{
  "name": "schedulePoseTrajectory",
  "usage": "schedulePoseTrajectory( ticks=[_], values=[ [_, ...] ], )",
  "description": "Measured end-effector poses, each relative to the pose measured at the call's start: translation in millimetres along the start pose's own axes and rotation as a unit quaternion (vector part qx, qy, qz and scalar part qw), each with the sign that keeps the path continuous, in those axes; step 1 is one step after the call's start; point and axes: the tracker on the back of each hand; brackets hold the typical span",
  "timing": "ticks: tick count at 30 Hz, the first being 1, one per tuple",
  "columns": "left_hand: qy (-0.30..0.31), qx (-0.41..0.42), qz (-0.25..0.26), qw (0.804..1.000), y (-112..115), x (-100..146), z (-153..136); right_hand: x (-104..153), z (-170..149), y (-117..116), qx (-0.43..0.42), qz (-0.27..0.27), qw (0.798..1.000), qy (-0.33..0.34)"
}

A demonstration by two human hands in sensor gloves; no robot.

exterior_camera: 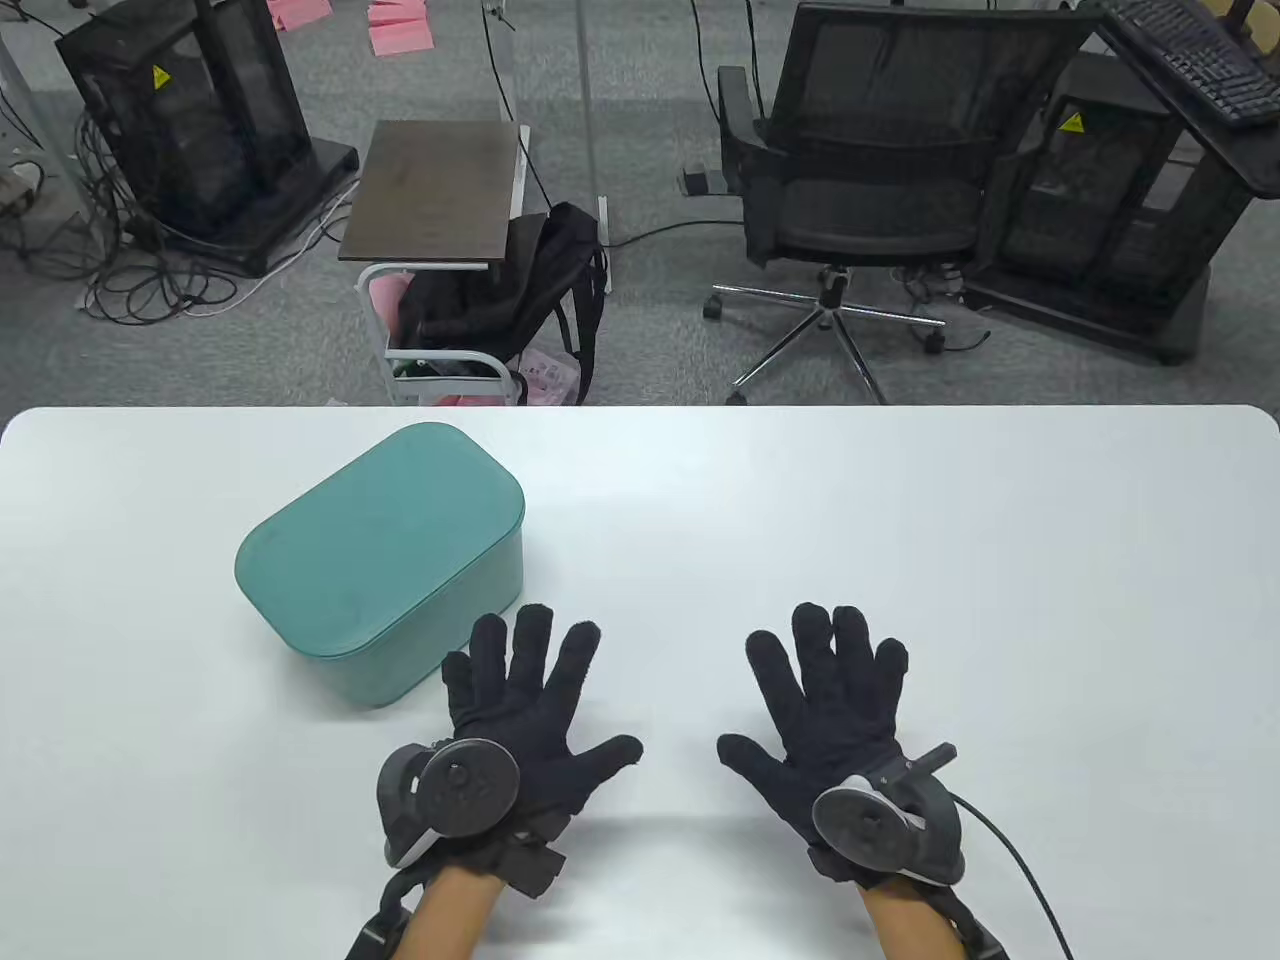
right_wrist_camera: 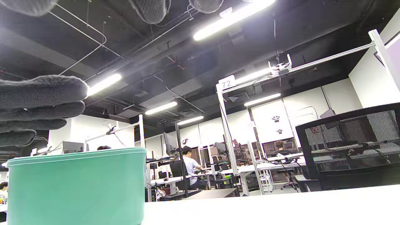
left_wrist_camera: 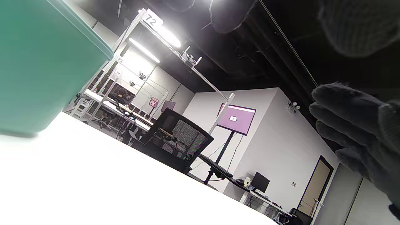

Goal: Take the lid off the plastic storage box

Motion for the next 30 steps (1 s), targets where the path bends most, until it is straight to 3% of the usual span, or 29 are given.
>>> schedulePoseTrajectory(
  ticks=[27, 30],
  values=[
    [-0.028, 0.052, -0.006, 0.998, -0.7, -3.2, -7.6, -0.4, -4.2, 2.0, 0.001, -0.002, 1.0, -0.015],
    [-0.043, 0.064, -0.03, 0.997, -1.8, -6.6, -13.7, -0.4, -5.8, 2.8, 0.0, -0.004, 1.0, -0.018]
  ],
)
Point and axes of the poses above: the tracker on the back of each hand, its own z axis roughly to the thumb side, its own x axis roughly from the fingertips to the wrist, y = z × x, and after that the axes turned 15 degrees about -x, right-handed
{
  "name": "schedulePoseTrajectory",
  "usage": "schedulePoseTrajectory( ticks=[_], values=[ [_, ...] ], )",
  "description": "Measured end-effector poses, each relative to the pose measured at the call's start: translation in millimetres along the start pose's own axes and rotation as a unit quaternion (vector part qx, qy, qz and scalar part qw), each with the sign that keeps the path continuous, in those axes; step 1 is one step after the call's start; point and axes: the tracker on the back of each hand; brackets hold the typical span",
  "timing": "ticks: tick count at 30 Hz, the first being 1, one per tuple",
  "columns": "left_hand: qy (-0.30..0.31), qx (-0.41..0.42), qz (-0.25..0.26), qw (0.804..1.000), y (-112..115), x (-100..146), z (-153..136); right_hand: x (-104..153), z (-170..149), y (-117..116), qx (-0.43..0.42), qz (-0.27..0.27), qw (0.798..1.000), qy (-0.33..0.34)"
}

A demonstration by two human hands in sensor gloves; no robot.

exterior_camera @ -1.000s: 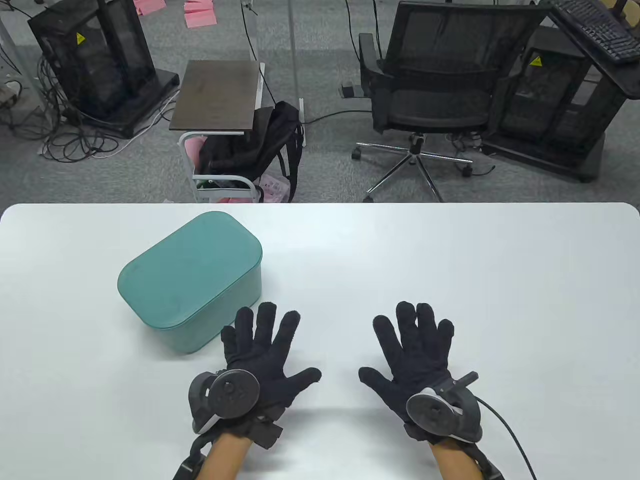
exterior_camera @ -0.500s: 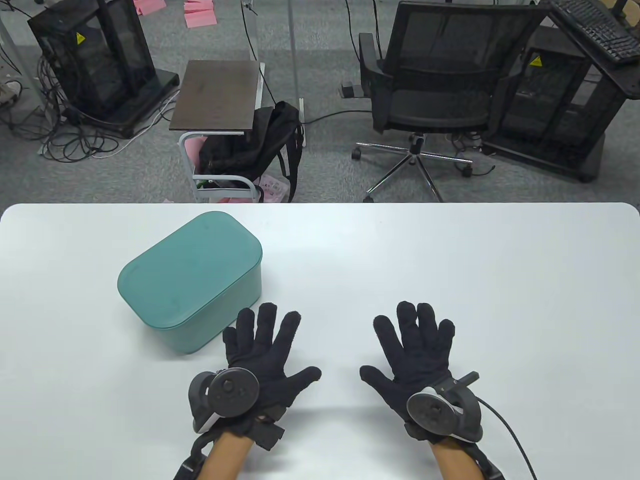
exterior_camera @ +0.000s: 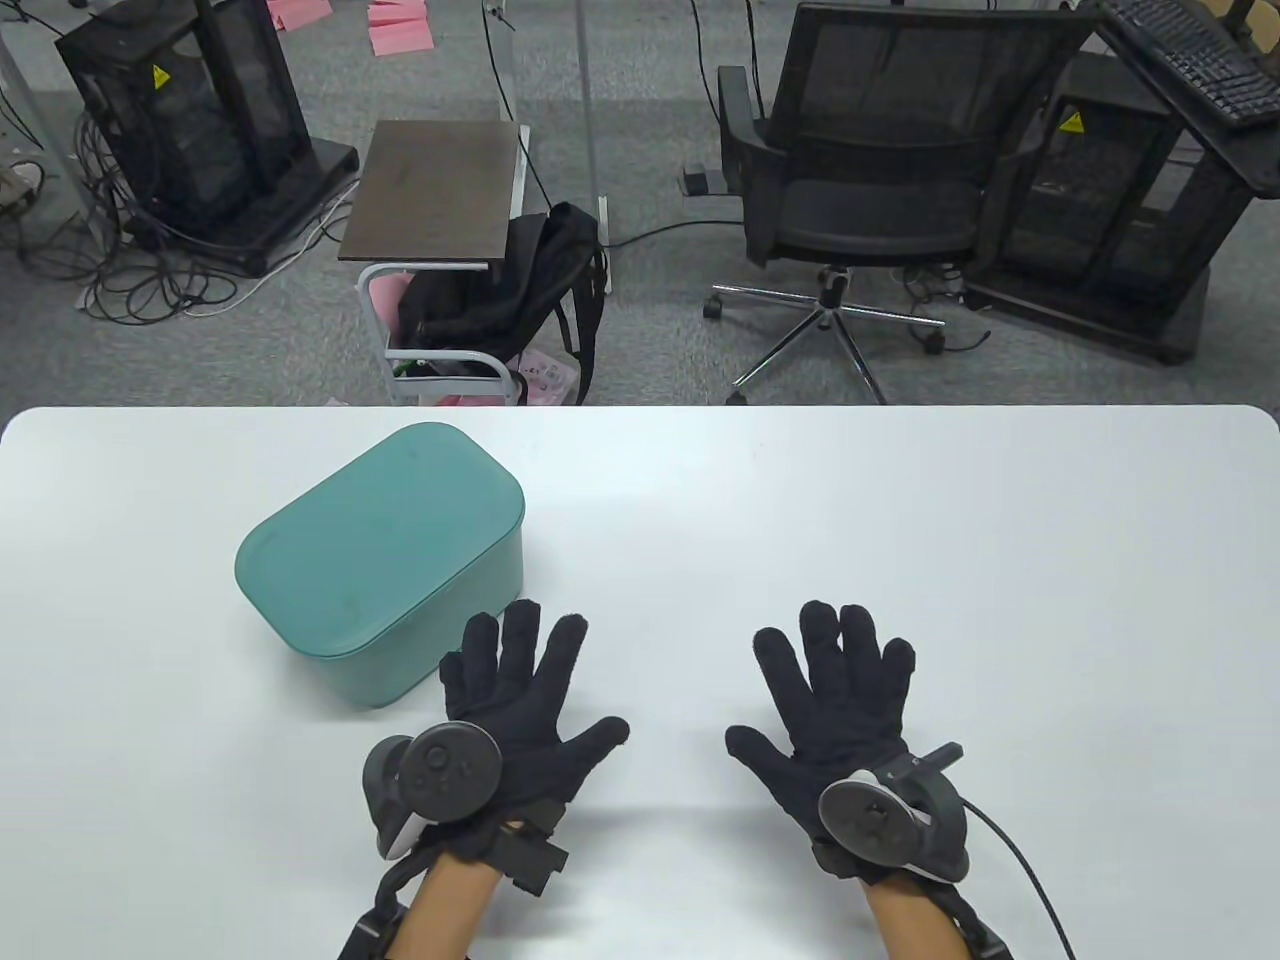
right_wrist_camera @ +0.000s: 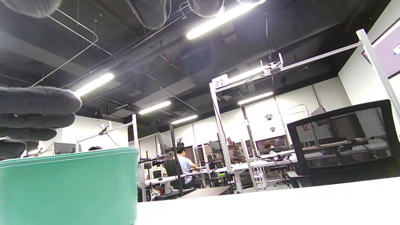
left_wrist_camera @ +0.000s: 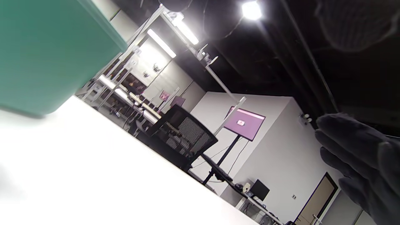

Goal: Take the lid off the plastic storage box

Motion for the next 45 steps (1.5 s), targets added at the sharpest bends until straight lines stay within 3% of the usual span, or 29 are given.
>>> schedulePoseTrajectory(
  ticks=[7, 12, 16, 22, 25, 29, 34, 40, 42, 45],
  values=[
    [-0.045, 0.088, 0.018, 0.995, -38.6, -11.4, -23.8, -0.1, -6.2, -0.6, 0.002, 0.008, 1.0, -0.016],
    [-0.095, 0.157, 0.099, 0.978, -78.6, -3.9, -66.6, -0.2, -7.8, 0.0, 0.006, 0.008, 1.0, -0.02],
    [-0.175, 0.195, 0.162, 0.951, -88.1, 13.4, -114.7, -0.4, -8.1, 0.3, 0.008, 0.008, 1.0, -0.023],
    [-0.31, 0.231, 0.141, 0.911, -74.5, 33.0, -178.2, -0.9, -7.8, -0.2, 0.011, 0.011, 1.0, -0.028],
    [-0.336, 0.261, 0.142, 0.894, -65.2, 35.1, -191.3, -0.8, -8.2, 0.2, 0.014, 0.012, 0.999, -0.028],
    [-0.358, 0.258, 0.113, 0.89, -51.7, 35.7, -199.8, -0.7, -10.0, 0.9, 0.014, 0.011, 0.999, -0.033],
    [-0.359, 0.287, 0.093, 0.884, -39.7, 34.1, -202.2, -0.8, -10.6, 1.3, 0.013, 0.009, 0.999, -0.036],
    [-0.351, 0.332, 0.125, 0.867, -34.2, 34.3, -202.7, -0.7, -12.1, 2.8, 0.011, 0.004, 0.999, -0.038],
    [-0.341, 0.363, 0.137, 0.856, -30.5, 33.4, -203.5, -0.7, -12.7, 3.6, 0.01, 0.003, 0.999, -0.039],
    [-0.319, 0.449, 0.138, 0.823, -19.6, 31.1, -205.1, -0.6, -13.5, 5.3, 0.011, -0.002, 0.999, -0.041]
  ],
)
Point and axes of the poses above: the tracker on the back of each hand, its own z axis roughly to the thumb side, its own x axis roughly from the fingertips to the wrist, y = z × x, and after that the axes turned 15 degrees about -x, right-handed
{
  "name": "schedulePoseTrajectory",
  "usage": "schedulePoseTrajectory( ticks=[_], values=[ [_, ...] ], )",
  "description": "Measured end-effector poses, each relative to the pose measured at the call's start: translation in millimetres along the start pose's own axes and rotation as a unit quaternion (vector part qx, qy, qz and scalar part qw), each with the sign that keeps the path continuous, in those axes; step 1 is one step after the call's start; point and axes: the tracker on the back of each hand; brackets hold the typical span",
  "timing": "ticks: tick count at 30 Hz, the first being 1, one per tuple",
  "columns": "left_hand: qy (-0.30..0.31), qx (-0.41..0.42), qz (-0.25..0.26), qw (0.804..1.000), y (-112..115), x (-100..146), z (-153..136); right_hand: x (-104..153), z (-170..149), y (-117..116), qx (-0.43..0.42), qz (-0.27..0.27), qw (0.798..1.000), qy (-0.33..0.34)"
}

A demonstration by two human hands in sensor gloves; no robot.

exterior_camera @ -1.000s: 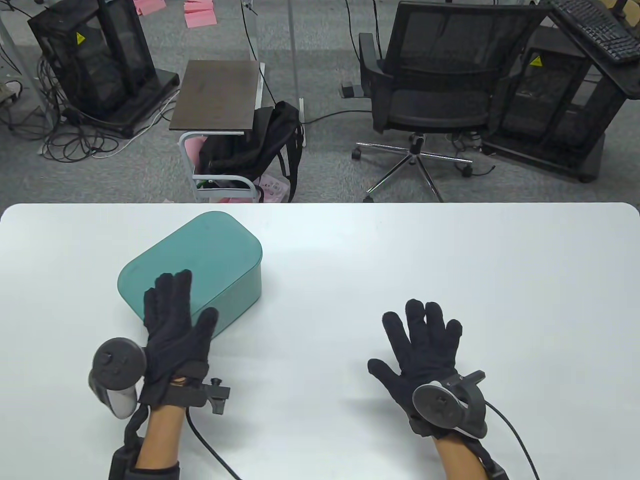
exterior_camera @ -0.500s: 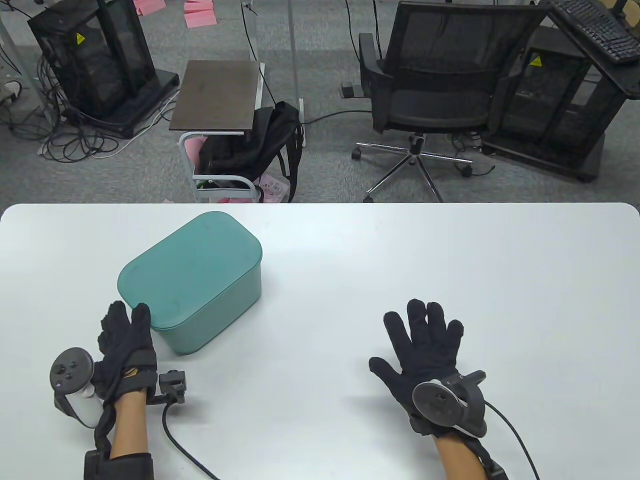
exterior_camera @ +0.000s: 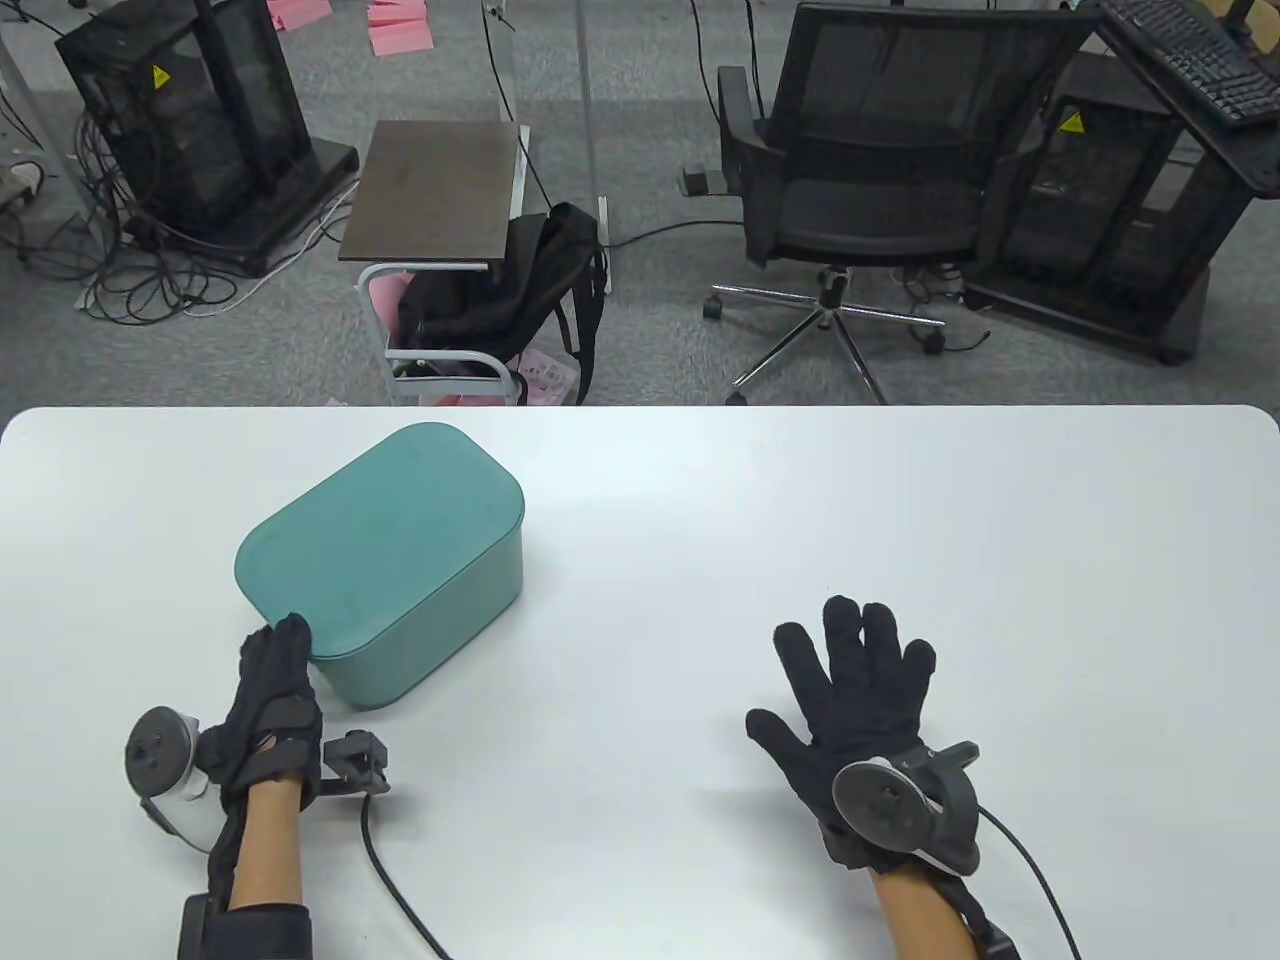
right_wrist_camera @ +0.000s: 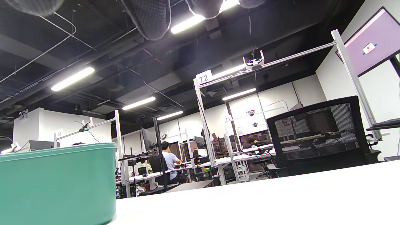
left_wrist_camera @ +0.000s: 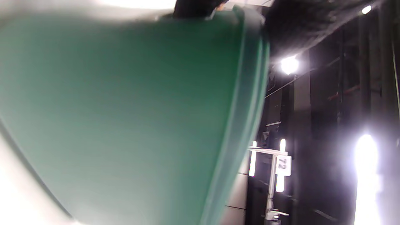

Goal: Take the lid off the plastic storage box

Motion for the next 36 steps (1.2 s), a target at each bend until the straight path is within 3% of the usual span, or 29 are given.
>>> schedulePoseTrajectory(
  ticks=[5, 13, 28, 36],
  values=[
    [-0.017, 0.103, -0.038, 0.994, 11.0, 1.0, -6.6, 0.0, -1.2, 1.5, -0.001, -0.004, 1.0, -0.002],
    [-0.026, 0.105, -0.065, 0.992, 31.8, 11.5, -3.0, 0.0, -2.3, 6.2, -0.005, -0.015, 1.0, -0.002],
    [0.017, 0.03, -0.217, 0.976, 102.0, 50.7, 21.4, 1.4, -10.9, 28.3, -0.027, -0.066, 0.997, -0.021],
    [-0.002, 0.022, -0.294, 0.955, 139.2, 72.7, 16.0, 2.6, -16.1, 42.1, -0.041, -0.097, 0.994, -0.032]
  ],
)
Point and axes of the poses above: the tracker on the back of each hand, its own z axis roughly to the thumb side, its own x axis roughly from the fingertips to the wrist, y = z × x, and after that the axes turned 15 degrees about -x, right-handed
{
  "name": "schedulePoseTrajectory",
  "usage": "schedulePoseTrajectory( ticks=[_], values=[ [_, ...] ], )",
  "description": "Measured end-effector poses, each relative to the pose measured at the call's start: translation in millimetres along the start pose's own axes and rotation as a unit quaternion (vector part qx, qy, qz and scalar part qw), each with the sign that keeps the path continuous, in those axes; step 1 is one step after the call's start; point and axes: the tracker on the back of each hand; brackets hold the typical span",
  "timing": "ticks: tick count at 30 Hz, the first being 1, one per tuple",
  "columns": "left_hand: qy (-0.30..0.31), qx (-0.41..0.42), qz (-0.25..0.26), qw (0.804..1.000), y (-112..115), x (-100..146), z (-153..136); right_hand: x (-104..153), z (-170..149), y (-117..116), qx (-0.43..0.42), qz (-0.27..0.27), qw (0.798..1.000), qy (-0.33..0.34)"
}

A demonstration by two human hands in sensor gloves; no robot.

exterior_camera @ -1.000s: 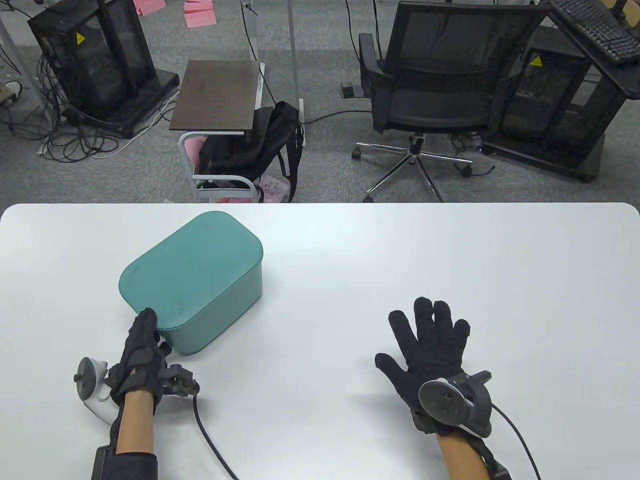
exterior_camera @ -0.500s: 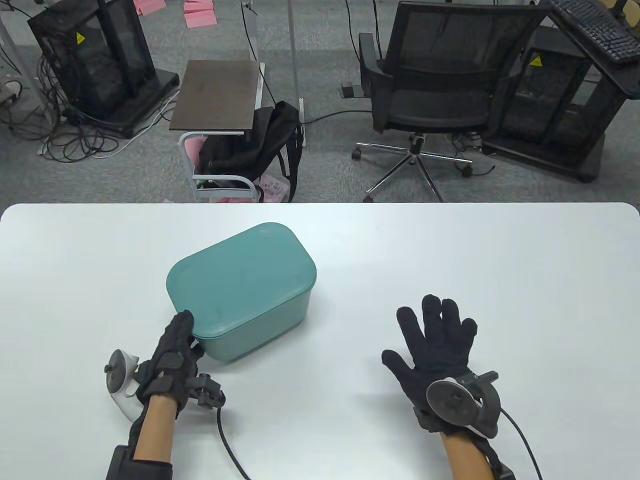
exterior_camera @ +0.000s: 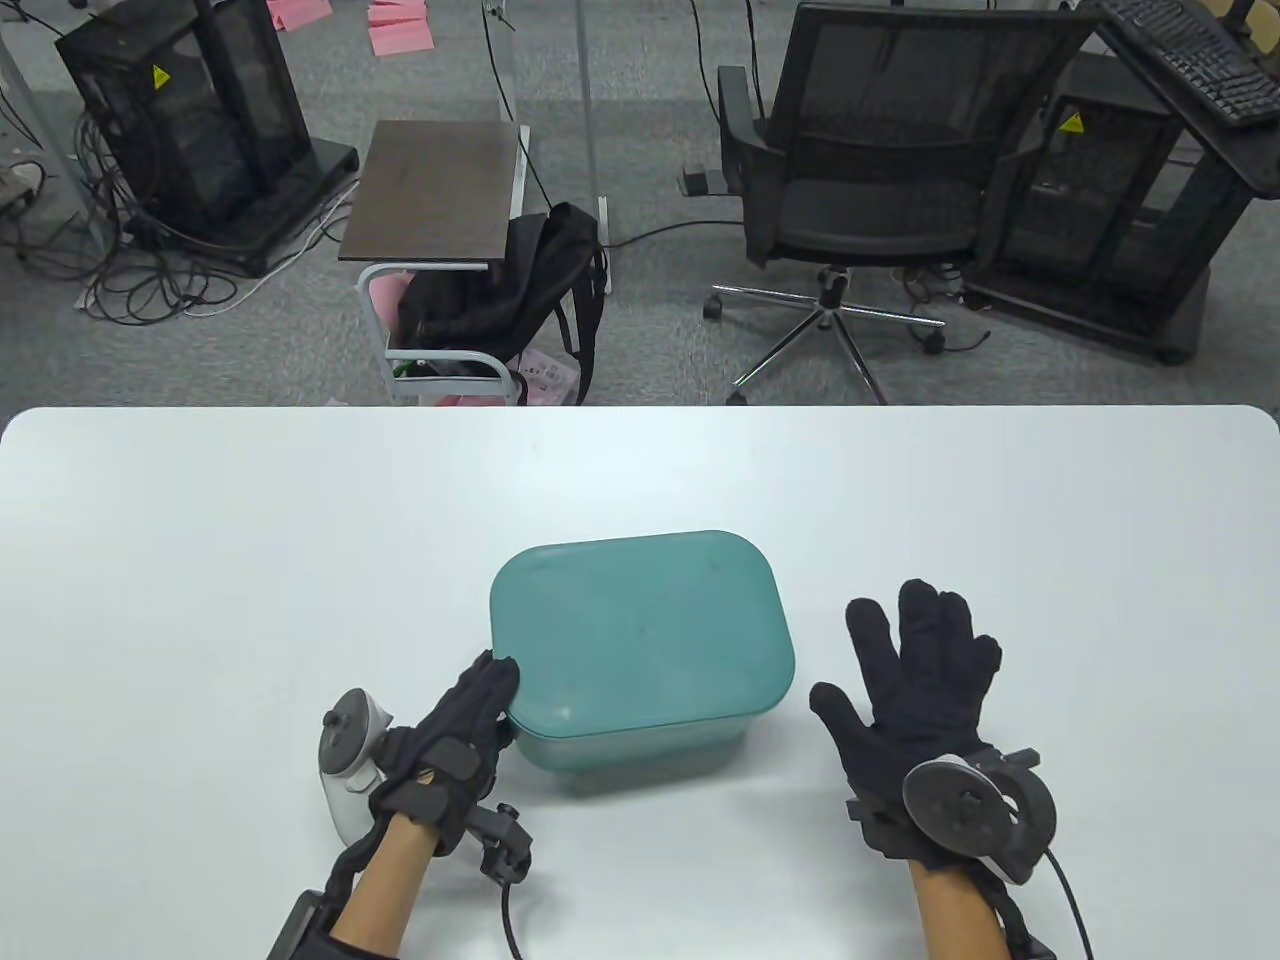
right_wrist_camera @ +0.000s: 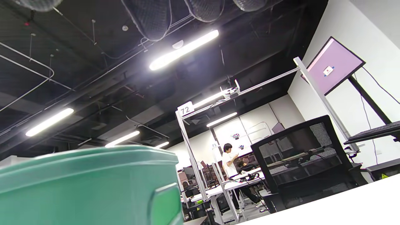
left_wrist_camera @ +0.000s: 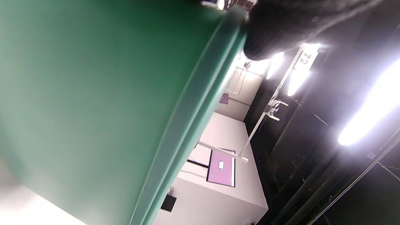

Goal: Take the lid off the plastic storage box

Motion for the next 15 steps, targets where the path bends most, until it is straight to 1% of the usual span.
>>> schedulePoseTrajectory(
  ticks=[2, 8, 11, 15],
  values=[
    [-0.011, 0.009, -0.021, 1.0, 10.5, -0.6, -4.3, -0.4, -0.2, 3.2, -0.003, -0.007, 1.0, 0.0],
    [-0.023, 0.016, -0.051, 0.998, 27.9, -1.3, -11.0, -0.6, 0.7, 6.4, -0.008, -0.014, 1.0, 0.002],
    [-0.023, 0.016, -0.054, 0.998, 31.3, -1.5, -13.4, -0.3, 0.3, 6.0, -0.01, -0.013, 1.0, 0.002],
    [-0.028, 0.024, -0.06, 0.998, 29.5, -4.2, -21.3, 0.4, 0.6, 4.5, -0.009, -0.01, 1.0, 0.003]
  ],
)
Point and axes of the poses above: the tracker on the back of each hand, its own z axis roughly to the thumb side, its own x axis roughly from the fingertips to the wrist, y = z × x, and after that the axes turned 15 degrees about -x, right-handed
